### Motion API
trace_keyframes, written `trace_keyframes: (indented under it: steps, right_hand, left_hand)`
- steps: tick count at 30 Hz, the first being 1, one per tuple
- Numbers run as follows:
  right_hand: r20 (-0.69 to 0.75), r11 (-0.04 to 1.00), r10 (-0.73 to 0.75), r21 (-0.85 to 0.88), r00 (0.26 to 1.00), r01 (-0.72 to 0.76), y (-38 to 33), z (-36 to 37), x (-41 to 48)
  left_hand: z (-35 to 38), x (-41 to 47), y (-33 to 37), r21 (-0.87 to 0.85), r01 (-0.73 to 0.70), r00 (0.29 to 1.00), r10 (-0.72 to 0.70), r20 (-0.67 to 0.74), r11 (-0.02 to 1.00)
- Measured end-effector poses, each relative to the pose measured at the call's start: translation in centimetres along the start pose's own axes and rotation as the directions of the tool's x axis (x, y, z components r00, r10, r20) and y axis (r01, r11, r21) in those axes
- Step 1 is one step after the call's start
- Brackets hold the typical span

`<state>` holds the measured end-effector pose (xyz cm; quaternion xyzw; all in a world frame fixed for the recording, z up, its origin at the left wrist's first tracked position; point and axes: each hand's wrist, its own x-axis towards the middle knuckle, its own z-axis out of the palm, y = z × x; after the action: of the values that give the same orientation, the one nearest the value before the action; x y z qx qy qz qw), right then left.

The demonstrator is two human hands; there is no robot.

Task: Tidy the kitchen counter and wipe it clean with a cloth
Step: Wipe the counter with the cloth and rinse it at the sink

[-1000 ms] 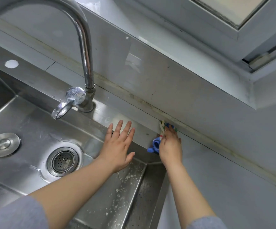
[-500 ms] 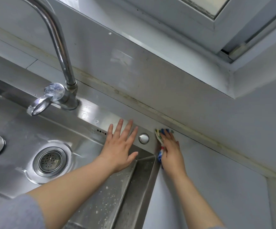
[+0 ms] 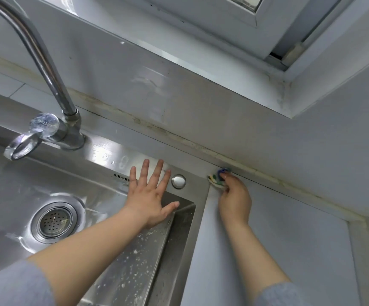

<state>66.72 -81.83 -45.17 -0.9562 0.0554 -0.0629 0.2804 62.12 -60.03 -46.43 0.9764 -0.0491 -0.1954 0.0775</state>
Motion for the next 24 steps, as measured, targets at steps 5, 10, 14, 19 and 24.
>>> trace_keyframes:
  steps: [5, 10, 14, 19, 24]
  right_hand:
    - [0.147, 0.974, -0.046, 0.225, 0.988, 0.012, -1.5, 0.8, 0.6]
    - [0.142, 0.944, -0.328, 0.072, 0.934, 0.321, 0.3, 1.2, 2.3]
    - [0.215, 0.957, -0.241, 0.215, 0.946, 0.195, 0.3, 1.1, 1.2]
    - [0.222, 0.883, -0.08, 0.468, 0.972, -0.034, -0.6, 1.1, -1.2]
    - [0.191, 0.888, 0.02, 0.447, 0.981, -0.106, -1.4, 0.6, -2.2]
  left_hand:
    - [0.1, -0.1, 0.0, 0.012, -0.002, 1.0, 0.001, 0.008, 1.0]
    - [0.2, 0.1, -0.1, 0.022, -0.002, 1.0, 0.002, 0.013, 1.0]
    - [0.1, 0.0, 0.0, 0.042, 0.0, 1.0, -0.001, 0.027, 0.999]
    - [-0.2, -0.1, -0.1, 0.069, 0.0, 0.999, -0.004, 0.051, 0.998]
    - [-1.0, -0.2, -0.4, 0.077, -0.016, 0.997, 0.01, 0.082, 0.997]
